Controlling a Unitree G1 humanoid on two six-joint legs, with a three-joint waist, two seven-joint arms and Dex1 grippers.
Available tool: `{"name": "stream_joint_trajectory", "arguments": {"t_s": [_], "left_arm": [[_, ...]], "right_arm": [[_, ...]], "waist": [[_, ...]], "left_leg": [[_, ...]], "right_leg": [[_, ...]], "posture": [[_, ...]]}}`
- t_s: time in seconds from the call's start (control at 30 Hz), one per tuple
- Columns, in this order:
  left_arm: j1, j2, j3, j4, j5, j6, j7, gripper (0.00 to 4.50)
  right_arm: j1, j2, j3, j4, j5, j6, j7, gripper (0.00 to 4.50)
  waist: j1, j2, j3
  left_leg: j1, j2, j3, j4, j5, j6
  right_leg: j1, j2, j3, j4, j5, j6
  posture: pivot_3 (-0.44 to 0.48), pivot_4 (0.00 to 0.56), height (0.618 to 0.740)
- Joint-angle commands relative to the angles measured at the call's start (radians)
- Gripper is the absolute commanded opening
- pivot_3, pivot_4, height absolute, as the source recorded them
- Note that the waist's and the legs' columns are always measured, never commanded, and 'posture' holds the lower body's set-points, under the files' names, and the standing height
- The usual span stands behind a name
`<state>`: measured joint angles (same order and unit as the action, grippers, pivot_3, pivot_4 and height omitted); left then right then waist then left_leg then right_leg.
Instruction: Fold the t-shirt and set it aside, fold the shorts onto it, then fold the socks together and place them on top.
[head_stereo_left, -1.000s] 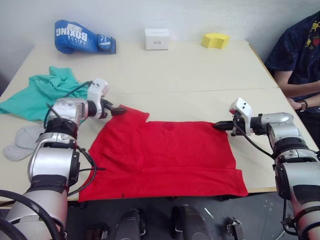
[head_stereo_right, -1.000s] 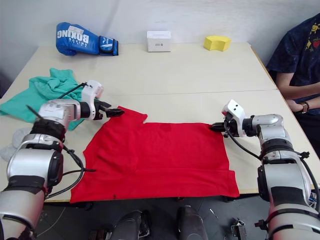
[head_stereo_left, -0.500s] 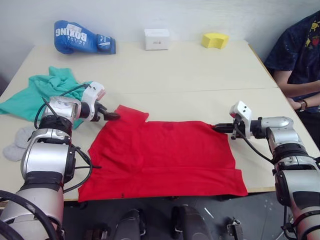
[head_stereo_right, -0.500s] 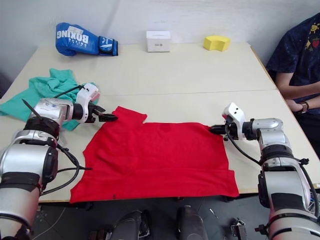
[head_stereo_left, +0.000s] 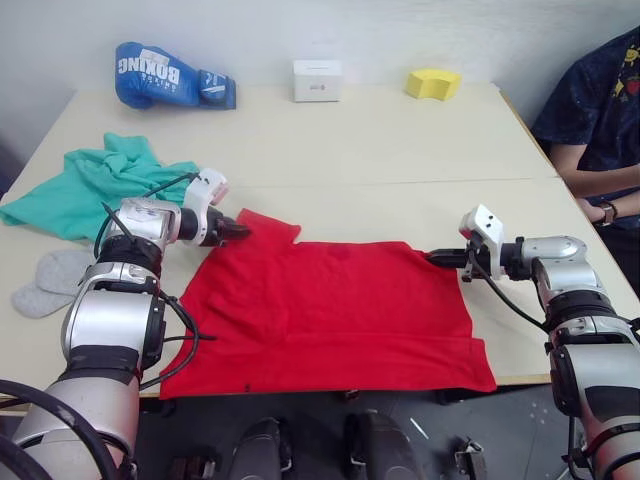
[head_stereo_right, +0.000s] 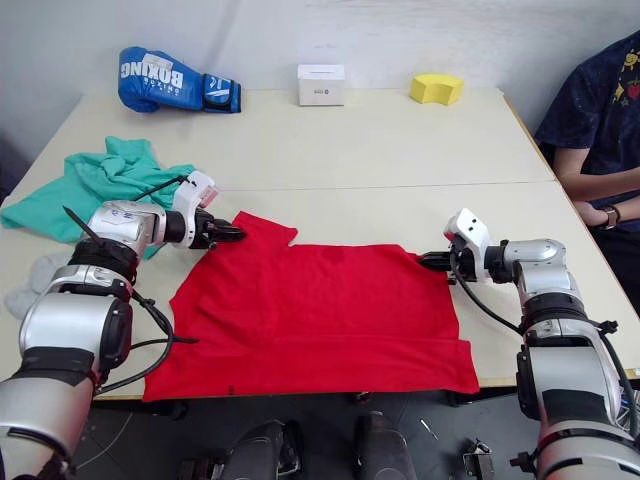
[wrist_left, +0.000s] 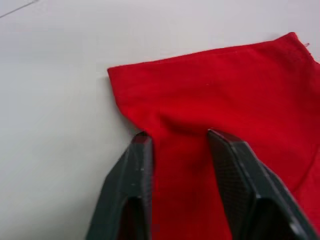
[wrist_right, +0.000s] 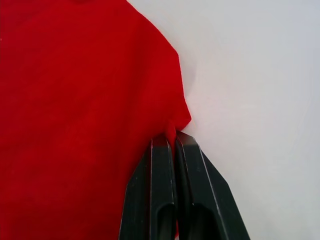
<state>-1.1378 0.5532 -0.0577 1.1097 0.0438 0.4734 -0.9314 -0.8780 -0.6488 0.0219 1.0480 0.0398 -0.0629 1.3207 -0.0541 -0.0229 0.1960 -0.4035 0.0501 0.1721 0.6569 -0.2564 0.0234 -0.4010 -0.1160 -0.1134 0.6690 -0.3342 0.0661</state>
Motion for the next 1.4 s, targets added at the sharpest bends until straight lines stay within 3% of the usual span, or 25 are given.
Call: {"name": "stream_joint_trajectory", "arguments": {"t_s": [0.03,0.1,0.7,0.83,1.03,1.2,1.4], "left_arm": [[0.033,0.012,0.023,-0.023,-0.016,-0.008,0.019,0.45],[0.04,0.021,0.053,-0.035,-0.033,-0.026,0.04,0.02],[0.16,0.173,0.096,-0.361,-0.144,0.141,-0.146,0.02],[0.252,0.218,0.098,-0.545,-0.19,0.24,-0.188,0.02],[0.407,0.266,0.123,-0.749,-0.236,0.325,-0.154,0.02],[0.485,0.261,0.121,-0.804,-0.242,0.313,-0.098,0.02],[0.531,0.279,0.1,-0.815,-0.231,0.255,-0.077,0.02]], "right_arm": [[0.024,-0.006,-0.002,-0.018,0.005,-0.006,0.017,0.0],[0.023,-0.01,-0.006,-0.025,0.009,-0.006,0.021,0.0],[-0.024,-0.105,-0.113,-0.1,0.139,0.19,0.1,0.0],[0.049,-0.13,-0.124,-0.208,0.179,0.249,0.13,0.0],[0.221,-0.134,-0.149,-0.387,0.225,0.291,0.101,0.0],[0.345,-0.101,-0.133,-0.488,0.222,0.24,0.053,0.0],[0.398,-0.086,-0.122,-0.52,0.2,0.197,-0.011,0.0]], "waist": [[0.0,0.0,0.0],[0.0,0.0,0.0],[-0.002,0.0,0.0],[-0.001,0.0,0.0],[0.001,0.0,0.0],[0.001,0.0,0.0],[0.0,-0.001,0.0]], "left_leg": [[0.0,0.0,0.0,0.0,0.0,0.0],[0.0,0.0,0.0,0.0,0.0,0.0],[-0.003,0.0,0.003,0.0,0.0,0.0],[-0.004,0.0,0.003,-0.001,0.0,0.0],[-0.003,0.0,0.003,-0.002,0.0,0.0],[-0.003,0.0,0.002,-0.002,0.0,0.0],[-0.003,0.0,0.003,-0.004,0.0,-0.001]], "right_leg": [[0.0,0.0,0.0,0.0,0.0,0.0],[0.0,0.0,0.0,0.0,0.0,0.0],[-0.006,0.0,0.003,0.002,0.0,0.0],[-0.007,0.0,0.004,0.002,0.0,0.0],[-0.007,0.0,0.005,0.001,0.0,0.0],[-0.007,0.0,0.005,0.002,0.0,-0.001],[-0.007,0.0,0.005,0.002,0.0,-0.001]], "posture": [[0.0,0.15,0.74],[0.0,0.15,0.74],[0.0,0.15,0.74],[0.0,0.15,0.74],[0.0,0.15,0.74],[0.0,0.15,0.74],[0.0,0.15,0.74]]}}
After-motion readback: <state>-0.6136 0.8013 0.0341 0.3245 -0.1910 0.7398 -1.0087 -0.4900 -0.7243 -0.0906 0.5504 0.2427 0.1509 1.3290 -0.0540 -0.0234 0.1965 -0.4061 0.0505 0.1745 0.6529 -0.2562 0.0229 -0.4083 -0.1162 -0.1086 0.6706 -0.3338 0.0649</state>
